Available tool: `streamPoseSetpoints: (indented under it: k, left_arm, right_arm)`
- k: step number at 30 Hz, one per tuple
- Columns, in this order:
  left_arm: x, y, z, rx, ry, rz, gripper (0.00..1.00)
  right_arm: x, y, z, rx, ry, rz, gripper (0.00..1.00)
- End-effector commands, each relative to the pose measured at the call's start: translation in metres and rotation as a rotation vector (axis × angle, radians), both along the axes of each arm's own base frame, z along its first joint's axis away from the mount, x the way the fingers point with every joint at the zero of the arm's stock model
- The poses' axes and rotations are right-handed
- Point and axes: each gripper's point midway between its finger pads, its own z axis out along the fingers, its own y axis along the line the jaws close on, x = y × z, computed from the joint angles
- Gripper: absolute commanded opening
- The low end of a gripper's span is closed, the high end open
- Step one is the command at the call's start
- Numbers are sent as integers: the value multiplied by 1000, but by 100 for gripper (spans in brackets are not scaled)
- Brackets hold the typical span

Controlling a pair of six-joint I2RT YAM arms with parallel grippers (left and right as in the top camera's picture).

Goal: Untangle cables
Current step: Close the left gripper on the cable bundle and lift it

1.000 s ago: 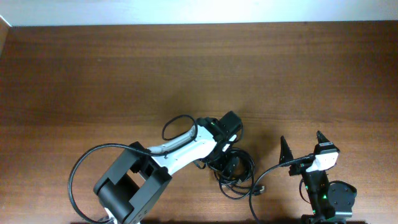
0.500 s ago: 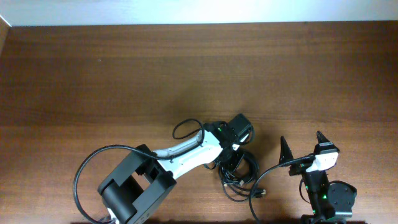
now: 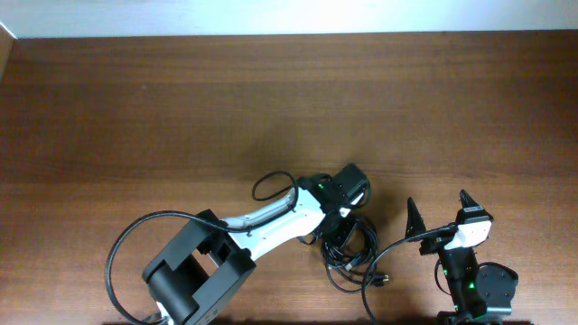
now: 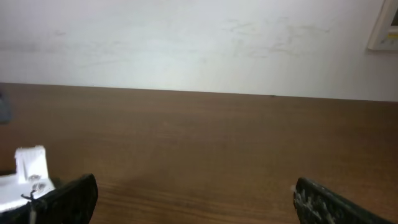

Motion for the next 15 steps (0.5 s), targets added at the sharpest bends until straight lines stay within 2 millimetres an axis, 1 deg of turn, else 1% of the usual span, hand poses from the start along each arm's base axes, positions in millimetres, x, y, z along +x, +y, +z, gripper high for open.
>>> streamPoseSetpoints:
  k: [1, 2, 4, 5, 8, 9, 10, 13, 15]
  left_arm:
    - [29, -10, 48, -60, -154, 25, 0]
    - [40, -4, 67, -54, -236, 48, 0]
    - [49, 3, 84, -52, -299, 73, 0]
    - [53, 7, 96, -62, -333, 88, 0]
    - [59, 14, 126, -108, -397, 118, 0]
    - [61, 16, 133, -121, -409, 126, 0]
    - [64, 21, 145, -141, -429, 143, 0]
    - [70, 33, 166, -173, -465, 180, 0]
    - [74, 41, 175, -183, -483, 203, 0]
  right_arm:
    - [0, -1, -3, 3, 5, -8, 99]
    - [0, -1, -2, 3, 5, -8, 99]
    - [0, -1, -2, 3, 5, -8, 99]
    - [0, -1, -3, 3, 5, -8, 99]
    - [0, -1, -3, 3, 5, -8, 99]
    - [0, -1, -3, 3, 5, -8, 99]
    - [0, -1, -2, 3, 5, -8, 99]
    - [0, -1, -3, 3, 5, -8, 99]
    - [0, -1, -3, 3, 5, -8, 99]
